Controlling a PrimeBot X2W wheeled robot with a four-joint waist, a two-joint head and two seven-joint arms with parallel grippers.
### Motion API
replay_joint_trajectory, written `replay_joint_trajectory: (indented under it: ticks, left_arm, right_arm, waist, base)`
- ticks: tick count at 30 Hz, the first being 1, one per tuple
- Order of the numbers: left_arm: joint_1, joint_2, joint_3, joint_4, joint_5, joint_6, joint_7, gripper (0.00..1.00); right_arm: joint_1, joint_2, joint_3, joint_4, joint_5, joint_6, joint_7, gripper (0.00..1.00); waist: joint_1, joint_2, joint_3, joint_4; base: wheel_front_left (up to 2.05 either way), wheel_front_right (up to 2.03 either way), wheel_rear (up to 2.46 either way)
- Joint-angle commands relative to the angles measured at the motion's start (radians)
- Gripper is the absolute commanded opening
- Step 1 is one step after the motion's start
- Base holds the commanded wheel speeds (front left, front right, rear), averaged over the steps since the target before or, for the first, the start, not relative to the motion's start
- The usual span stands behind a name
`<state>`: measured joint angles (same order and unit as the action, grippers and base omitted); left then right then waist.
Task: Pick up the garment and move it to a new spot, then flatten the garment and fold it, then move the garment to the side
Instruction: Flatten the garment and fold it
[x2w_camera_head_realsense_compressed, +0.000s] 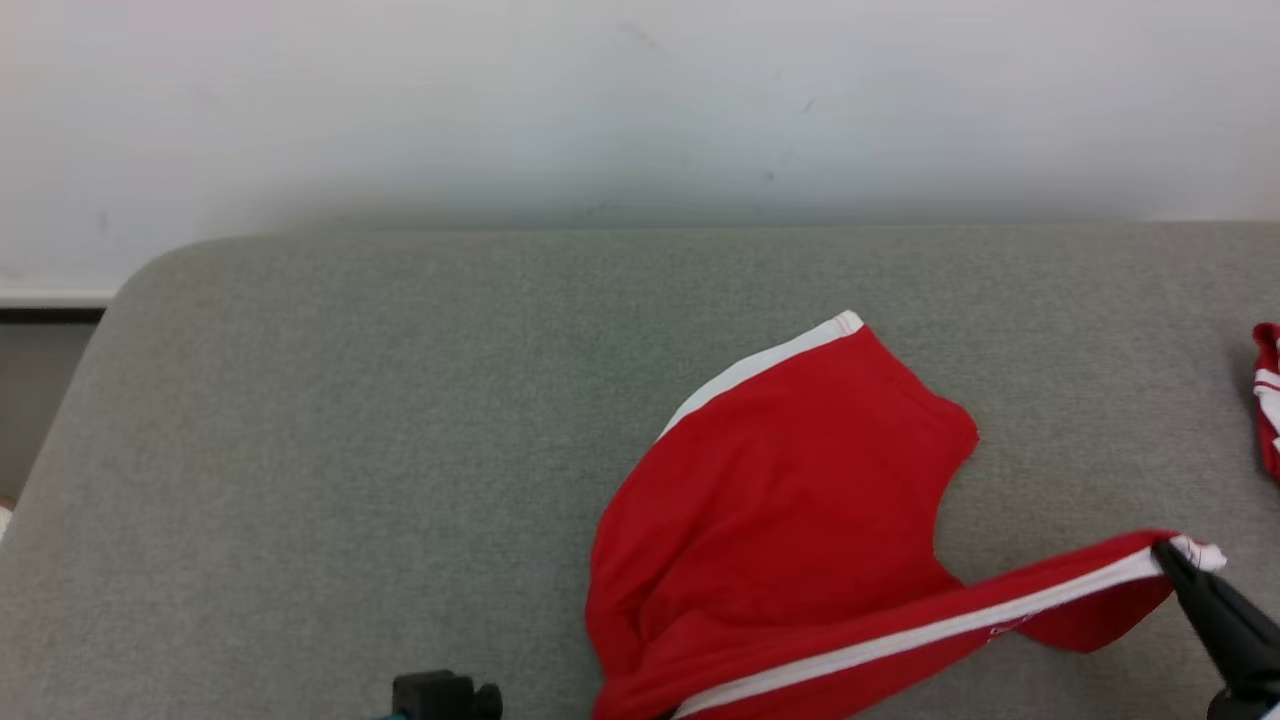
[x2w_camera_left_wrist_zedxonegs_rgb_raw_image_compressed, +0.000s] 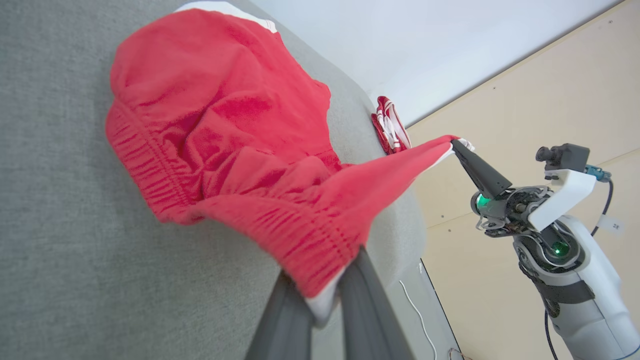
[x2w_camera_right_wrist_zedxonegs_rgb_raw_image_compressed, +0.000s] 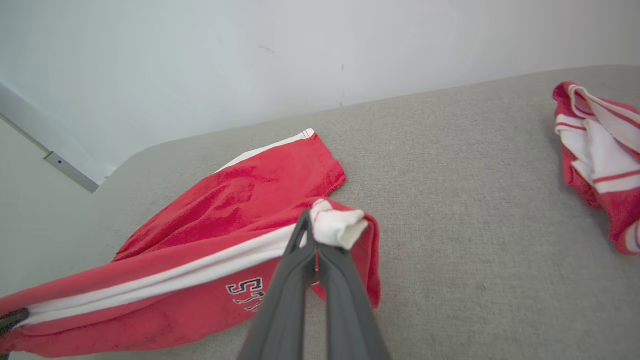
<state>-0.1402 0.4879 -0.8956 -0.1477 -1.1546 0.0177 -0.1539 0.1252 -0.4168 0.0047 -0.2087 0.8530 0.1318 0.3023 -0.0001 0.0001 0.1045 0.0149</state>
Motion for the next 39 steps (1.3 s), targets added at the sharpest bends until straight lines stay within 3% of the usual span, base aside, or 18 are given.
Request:
replay_joint_trajectory:
  ticks: [1,12,23,25,28,29,30,31,32,39]
  left_arm:
    - [-0.022,-0.001,0.01,-0.004,-0.018,-0.008,0.012,0.0]
    - [-0.263,-0.144,0.056,0.083,-0.163,-0.059,0.164,0.0]
    - [-0.407,-0.238,0.08,0.249,-0.19,-0.083,0.19,0.0]
    - [-0.417,-0.247,0.079,0.267,-0.184,-0.089,0.189,0.1]
    - [-0.431,-0.265,0.077,0.293,-0.182,-0.095,0.18,0.4]
    - [-0.435,-0.266,0.073,0.302,-0.169,-0.094,0.174,1.0]
    - [-0.435,-0.269,0.07,0.312,-0.161,-0.091,0.168,1.0]
    - [-0.435,-0.269,0.07,0.312,-0.161,-0.091,0.168,1.0]
    - [-0.437,-0.27,0.066,0.323,-0.146,-0.087,0.162,1.0]
    - [-0.422,-0.265,0.058,0.367,-0.084,-0.056,0.106,1.0]
  right_arm:
    - [-0.049,-0.004,-0.005,0.014,-0.001,-0.003,0.015,0.0]
    - [-0.462,-0.036,0.01,0.205,-0.053,-0.002,0.228,0.0]
    - [-0.698,-0.041,0.108,0.373,-0.126,-0.002,0.236,0.0]
    - [-0.716,-0.048,0.132,0.397,-0.133,-0.002,0.234,0.0]
    - [-0.744,-0.054,0.151,0.435,-0.15,-0.002,0.222,0.0]
    - [-0.754,-0.051,0.156,0.44,-0.155,-0.002,0.208,0.2]
    - [-0.763,-0.048,0.157,0.449,-0.156,-0.002,0.192,0.75]
    - [-0.763,-0.048,0.157,0.449,-0.156,-0.002,0.192,0.75]
    - [-0.768,-0.045,0.157,0.459,-0.155,-0.002,0.184,1.0]
    - [-0.782,-0.052,0.168,0.49,-0.13,-0.002,0.083,1.0]
  waist:
    - [0.0001,-0.0001,0.049,0.049]
    - [0.0001,-0.0001,0.21,0.198]
    - [0.0001,-0.0001,0.268,0.246]
    - [0.0001,-0.0001,0.271,0.252]
    - [0.0001,-0.0001,0.276,0.26]
    - [0.0001,-0.0001,0.278,0.262]
    - [0.0001,-0.0001,0.28,0.263]
    - [0.0001,-0.0001,0.28,0.263]
    - [0.0001,-0.0001,0.282,0.263]
    - [0.0001,-0.0001,0.282,0.261]
  base:
    - [0.0,0.0,0.0]
    - [0.0,0.0,0.0]
    - [0.0,0.0,0.0]
    - [0.0,0.0,0.0]
    - [0.0,0.0,0.0]
    - [0.0,0.0,0.0]
    - [0.0,0.0,0.0]
    - [0.0,0.0,0.0]
    - [0.0,0.0,0.0]
    - [0.0,0.0,0.0]
